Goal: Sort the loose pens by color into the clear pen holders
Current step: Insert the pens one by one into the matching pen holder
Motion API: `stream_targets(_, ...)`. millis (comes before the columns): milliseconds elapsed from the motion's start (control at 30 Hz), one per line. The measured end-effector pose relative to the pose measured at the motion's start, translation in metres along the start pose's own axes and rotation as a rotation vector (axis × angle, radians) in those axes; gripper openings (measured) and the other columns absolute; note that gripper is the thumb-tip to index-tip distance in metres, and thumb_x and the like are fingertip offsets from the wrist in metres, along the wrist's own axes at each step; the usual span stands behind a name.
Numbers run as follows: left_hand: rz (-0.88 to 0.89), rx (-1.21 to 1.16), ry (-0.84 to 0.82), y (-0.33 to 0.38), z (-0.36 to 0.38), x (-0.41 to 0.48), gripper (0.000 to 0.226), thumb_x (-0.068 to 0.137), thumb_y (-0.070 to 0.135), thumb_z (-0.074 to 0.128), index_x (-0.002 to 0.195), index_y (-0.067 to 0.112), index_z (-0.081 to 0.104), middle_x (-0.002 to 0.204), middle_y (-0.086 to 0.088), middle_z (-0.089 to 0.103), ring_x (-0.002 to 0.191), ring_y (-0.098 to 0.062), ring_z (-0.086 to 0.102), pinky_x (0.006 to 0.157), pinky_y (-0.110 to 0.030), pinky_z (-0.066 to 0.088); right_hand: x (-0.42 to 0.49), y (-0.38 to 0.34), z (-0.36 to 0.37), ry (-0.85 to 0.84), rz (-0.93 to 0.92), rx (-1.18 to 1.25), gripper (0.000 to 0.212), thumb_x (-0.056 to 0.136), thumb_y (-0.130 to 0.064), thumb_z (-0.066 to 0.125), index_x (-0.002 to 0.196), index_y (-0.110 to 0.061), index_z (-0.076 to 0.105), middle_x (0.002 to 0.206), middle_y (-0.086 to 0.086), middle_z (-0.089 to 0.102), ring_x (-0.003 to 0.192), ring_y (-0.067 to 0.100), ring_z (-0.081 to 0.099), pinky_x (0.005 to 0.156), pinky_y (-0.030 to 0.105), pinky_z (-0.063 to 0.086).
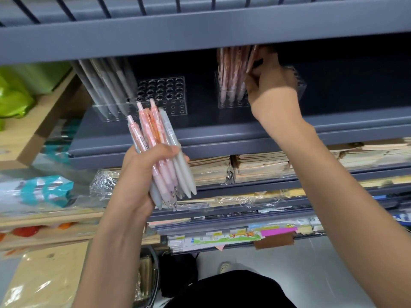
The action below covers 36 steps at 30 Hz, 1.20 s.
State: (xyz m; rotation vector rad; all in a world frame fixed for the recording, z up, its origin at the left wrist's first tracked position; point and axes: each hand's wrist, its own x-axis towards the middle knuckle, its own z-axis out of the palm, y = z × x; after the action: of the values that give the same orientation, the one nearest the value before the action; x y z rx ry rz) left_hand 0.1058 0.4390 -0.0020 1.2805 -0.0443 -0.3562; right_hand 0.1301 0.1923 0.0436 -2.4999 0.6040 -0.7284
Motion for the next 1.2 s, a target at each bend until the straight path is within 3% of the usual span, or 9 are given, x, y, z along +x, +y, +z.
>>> stream_targets(300, -0.039, -0.01, -0.012, 0.005, 0.001, -0.004, 0.034, 0.067, 0.015, 0.072, 0.098, 0.002, 0.066, 0.071, -0.009, 0.072, 0.064, -0.02, 0.071, 0.057, -0.027, 0.057, 0.003, -0.003, 0.002, -0.019, -0.06, -0.23, 0.034, 0.095, -0.007, 0.051, 0.129, -0.007, 0.047, 0.107, 0.019, 0.065, 0.098, 0.04, 0.06, 0.073, 0.035, 0.041)
stream_targets(500, -0.058, -0.041, -0.006, 0.007, -0.003, -0.005, 0.046, 0.066, 0.016, 0.073, 0.108, 0.0, 0.064, 0.074, -0.011, 0.074, 0.066, -0.02, 0.073, 0.056, -0.026, 0.057, -0.015, 0.0, -0.005, 0.047, -0.083, -0.021, 0.047, 0.095, -0.018, 0.054, 0.141, -0.014, 0.043, 0.106, 0.011, 0.069, 0.098, 0.033, 0.063, 0.086, 0.042, 0.051)
stream_targets(600, -0.066, -0.063, 0.019, 0.007, -0.007, -0.003, 0.055, 0.065, 0.016, 0.075, 0.115, -0.002, 0.063, 0.081, -0.014, 0.073, 0.069, -0.021, 0.073, 0.059, -0.029, 0.058, -0.04, -0.005, -0.015, 0.153, -0.056, 0.22, 0.03, 0.09, -0.022, 0.061, 0.12, -0.019, 0.06, 0.09, -0.002, 0.07, 0.087, 0.023, 0.066, 0.084, 0.04, 0.052)
stream_targets(700, -0.064, -0.104, 0.039, 0.009, -0.009, -0.001, 0.055, 0.064, 0.014, 0.077, 0.114, -0.003, 0.062, 0.081, -0.016, 0.072, 0.069, -0.022, 0.073, 0.059, -0.028, 0.058, -0.077, -0.019, -0.02, -0.106, 0.063, 0.53, 0.005, 0.087, -0.028, 0.067, 0.084, -0.023, 0.066, 0.072, -0.003, 0.072, 0.066, 0.013, 0.069, 0.068, 0.035, 0.057)
stream_targets(767, -0.057, -0.115, 0.031, 0.01, -0.009, 0.0, 0.046, 0.064, 0.012, 0.077, 0.106, 0.0, 0.063, 0.074, -0.012, 0.072, 0.066, -0.022, 0.072, 0.058, -0.028, 0.057, -0.106, -0.029, -0.016, -0.396, 0.112, 0.679, 0.015, 0.086, -0.029, 0.073, 0.08, -0.016, 0.068, 0.07, 0.002, 0.073, 0.059, 0.014, 0.069, 0.059, 0.028, 0.055)
stream_targets(833, -0.051, -0.106, 0.015, 0.01, -0.009, 0.001, 0.038, 0.065, 0.011, 0.077, 0.099, 0.002, 0.063, 0.068, -0.009, 0.069, 0.063, -0.021, 0.07, 0.058, -0.03, 0.058, -0.128, -0.04, -0.01, -0.555, 0.135, 0.741, 0.019, 0.082, -0.028, 0.078, 0.082, -0.01, 0.07, 0.069, 0.006, 0.072, 0.059, 0.015, 0.069, 0.057, 0.027, 0.056)
stream_targets(967, -0.058, -0.109, -0.006, 0.01, -0.013, 0.001, 0.037, 0.069, 0.009, 0.077, 0.101, 0.0, 0.06, 0.072, -0.017, 0.063, 0.06, -0.025, 0.066, 0.056, -0.036, 0.057, -0.144, -0.056, 0.002, -0.571, 0.197, 0.789, 0.022, 0.075, -0.019, 0.084, 0.087, -0.008, 0.069, 0.072, 0.009, 0.071, 0.057, 0.017, 0.065, 0.058, 0.033, 0.059)
stream_targets(1100, -0.005, -0.07, 0.023, 0.009, -0.017, 0.002, 0.013, 0.081, 0.004, 0.074, 0.088, 0.009, 0.063, 0.061, -0.002, 0.061, 0.058, -0.016, 0.064, 0.055, -0.03, 0.057, -0.148, -0.065, 0.007, -0.577, 0.237, 0.838, 0.017, 0.077, -0.011, 0.082, 0.088, -0.01, 0.069, 0.067, 0.004, 0.069, 0.052, 0.017, 0.063, 0.051, 0.027, 0.053)
stream_targets(1200, 0.003, -0.061, 0.052, 0.011, -0.021, 0.002, 0.01, 0.083, 0.005, 0.072, 0.085, 0.01, 0.063, 0.057, 0.002, 0.061, 0.055, -0.013, 0.064, 0.051, -0.026, 0.053, -0.149, -0.069, 0.012, -0.564, 0.257, 0.892, 0.015, 0.079, -0.005, 0.078, 0.089, -0.01, 0.068, 0.064, 0.003, 0.068, 0.049, 0.016, 0.062, 0.049, 0.026, 0.051)
